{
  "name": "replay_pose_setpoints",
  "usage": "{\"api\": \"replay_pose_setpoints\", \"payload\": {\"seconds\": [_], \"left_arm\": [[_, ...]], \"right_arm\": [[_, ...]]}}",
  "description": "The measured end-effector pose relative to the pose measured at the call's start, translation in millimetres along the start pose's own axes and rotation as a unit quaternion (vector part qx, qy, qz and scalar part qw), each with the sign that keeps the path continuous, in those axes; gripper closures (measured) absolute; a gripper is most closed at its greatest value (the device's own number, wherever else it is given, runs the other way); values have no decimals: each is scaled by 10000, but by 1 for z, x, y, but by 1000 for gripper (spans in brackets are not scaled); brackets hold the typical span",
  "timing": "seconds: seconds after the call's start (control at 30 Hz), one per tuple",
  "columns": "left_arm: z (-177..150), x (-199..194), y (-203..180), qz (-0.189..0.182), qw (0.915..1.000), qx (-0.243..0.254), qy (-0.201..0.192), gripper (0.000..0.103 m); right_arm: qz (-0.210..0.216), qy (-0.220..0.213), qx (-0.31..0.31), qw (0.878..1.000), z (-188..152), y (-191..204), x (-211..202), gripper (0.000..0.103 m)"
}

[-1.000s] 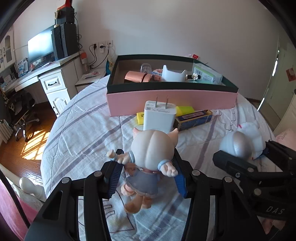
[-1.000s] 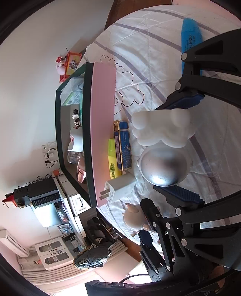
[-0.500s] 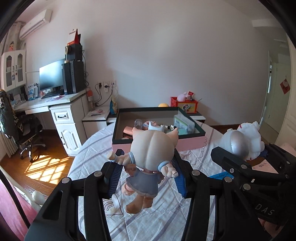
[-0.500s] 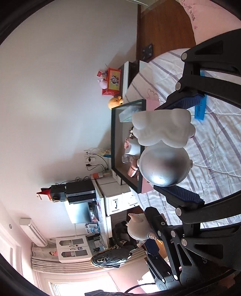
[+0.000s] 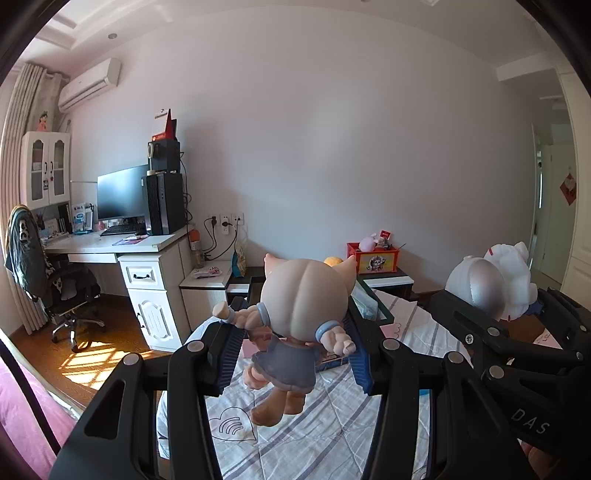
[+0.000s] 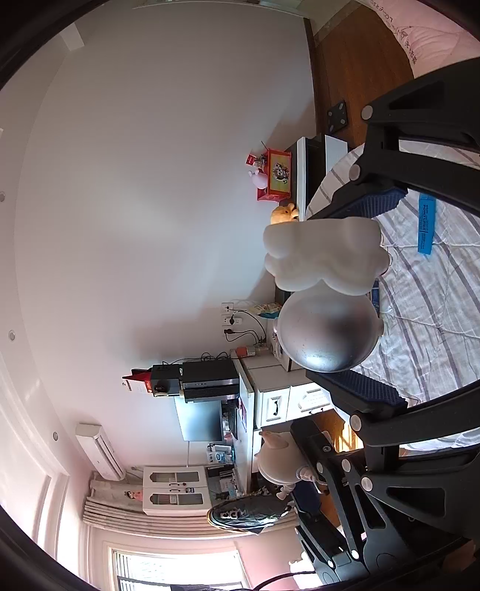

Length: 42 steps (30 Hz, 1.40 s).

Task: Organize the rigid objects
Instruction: 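Carry the doll and the ball with bunny over the pink box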

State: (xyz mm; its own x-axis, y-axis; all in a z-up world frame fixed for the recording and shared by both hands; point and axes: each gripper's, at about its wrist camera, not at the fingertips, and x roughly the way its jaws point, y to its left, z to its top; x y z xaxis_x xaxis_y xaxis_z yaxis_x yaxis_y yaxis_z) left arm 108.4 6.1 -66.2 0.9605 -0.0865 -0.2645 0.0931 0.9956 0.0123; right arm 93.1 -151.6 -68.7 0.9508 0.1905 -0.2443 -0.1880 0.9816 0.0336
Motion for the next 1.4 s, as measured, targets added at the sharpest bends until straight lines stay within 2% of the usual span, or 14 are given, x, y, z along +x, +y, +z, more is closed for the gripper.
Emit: {"api": "replay_pose_setpoints", "payload": {"seconds": [0.27, 0.5, 0.7, 0.87, 1.03, 1.2, 1.4], "left_arm": [[3, -9, -5, 123, 9999, 26, -117, 52], [0, -9, -14, 149, 9998, 64, -64, 52], [5, 24, -13, 121, 9998, 152, 90, 52], [15, 70, -13, 57, 9994, 231, 257, 52], [29, 137, -8, -13, 9980, 273, 565, 52], [28, 216, 2, 39, 9934, 251, 1118, 52], [6, 302, 10, 142, 9808, 251, 1931, 52]], "right_arm": [[20, -97, -17, 9999, 1, 3, -2, 30], [25, -57, -42, 10000, 2, -1, 9, 30], [23, 48, -24, 10000, 4, -10, 35, 30], [-36, 120, -87, 9999, 15, -20, 76, 30], [-2, 236, -170, 9996, 29, -32, 133, 30], [9, 615, -206, 9979, 30, -40, 203, 30], [51, 1322, -188, 9910, 6, -46, 280, 30]]}}
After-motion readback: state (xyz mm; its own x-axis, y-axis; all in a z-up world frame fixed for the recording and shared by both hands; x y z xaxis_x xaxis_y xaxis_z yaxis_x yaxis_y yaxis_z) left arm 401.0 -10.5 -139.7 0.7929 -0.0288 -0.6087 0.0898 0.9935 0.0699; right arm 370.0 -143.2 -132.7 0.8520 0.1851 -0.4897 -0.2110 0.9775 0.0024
